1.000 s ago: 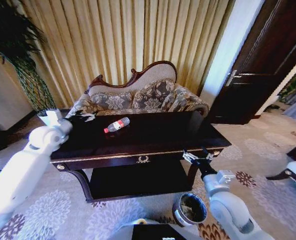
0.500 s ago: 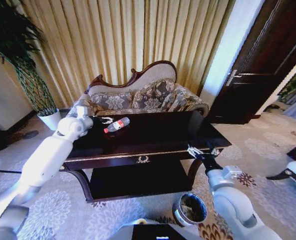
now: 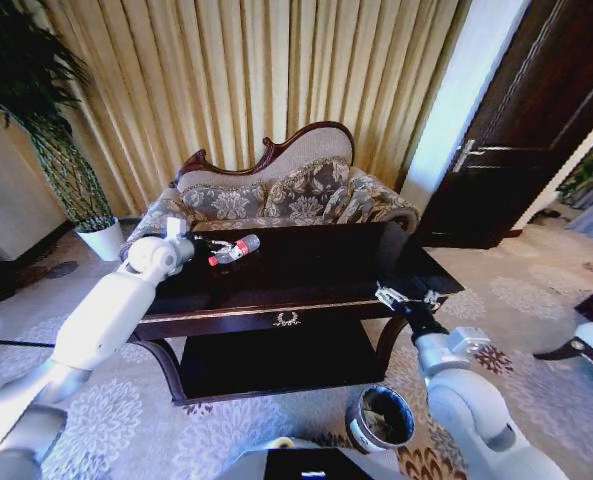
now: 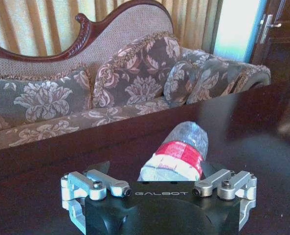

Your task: Move to the front of the table and place the trash on the table into the trash bin.

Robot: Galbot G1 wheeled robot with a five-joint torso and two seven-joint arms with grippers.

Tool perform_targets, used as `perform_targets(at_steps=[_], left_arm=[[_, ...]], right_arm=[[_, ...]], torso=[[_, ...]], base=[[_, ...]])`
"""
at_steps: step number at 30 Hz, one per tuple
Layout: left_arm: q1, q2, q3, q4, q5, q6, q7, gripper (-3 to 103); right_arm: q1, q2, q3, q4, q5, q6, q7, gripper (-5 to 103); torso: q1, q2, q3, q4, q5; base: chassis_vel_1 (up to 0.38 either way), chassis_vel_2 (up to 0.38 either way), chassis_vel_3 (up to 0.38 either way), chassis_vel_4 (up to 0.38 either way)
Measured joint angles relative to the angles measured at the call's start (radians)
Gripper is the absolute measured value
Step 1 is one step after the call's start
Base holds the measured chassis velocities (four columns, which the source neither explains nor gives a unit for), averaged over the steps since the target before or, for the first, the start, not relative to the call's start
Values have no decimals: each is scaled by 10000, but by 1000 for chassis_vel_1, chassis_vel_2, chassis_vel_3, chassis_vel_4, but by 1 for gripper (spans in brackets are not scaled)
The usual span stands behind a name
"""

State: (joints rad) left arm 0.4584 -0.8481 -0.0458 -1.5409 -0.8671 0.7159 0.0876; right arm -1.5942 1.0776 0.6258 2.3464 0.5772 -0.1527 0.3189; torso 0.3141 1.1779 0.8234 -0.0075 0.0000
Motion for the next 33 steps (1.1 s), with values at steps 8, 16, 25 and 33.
perform_targets(at_steps=[8,16,25,33], left_arm=[[345,-110,-70,59,175,-20,170,100],[371,-324,-74,174,208,-35,187,88],[617,-322,-233,-35,192,-298,-1,49],[1146,-179,-606,-749,708,-1419,-267,35]], right_arm=[[63,64,-125,-56,50,532,-6,100],[95,36,-142,-26,176,687,-5,100],[23,-52,116,41,250,690,6,100],[125,-137,71,86,515,690,12,100]], torso=[[-1,1,0,0,0],[-1,1,0,-1,1],[0,0,0,-1,0],[-1,0,0,0,0]], base=[[0,0,0,0],[0,0,0,0],[0,0,0,0],[0,0,0,0]])
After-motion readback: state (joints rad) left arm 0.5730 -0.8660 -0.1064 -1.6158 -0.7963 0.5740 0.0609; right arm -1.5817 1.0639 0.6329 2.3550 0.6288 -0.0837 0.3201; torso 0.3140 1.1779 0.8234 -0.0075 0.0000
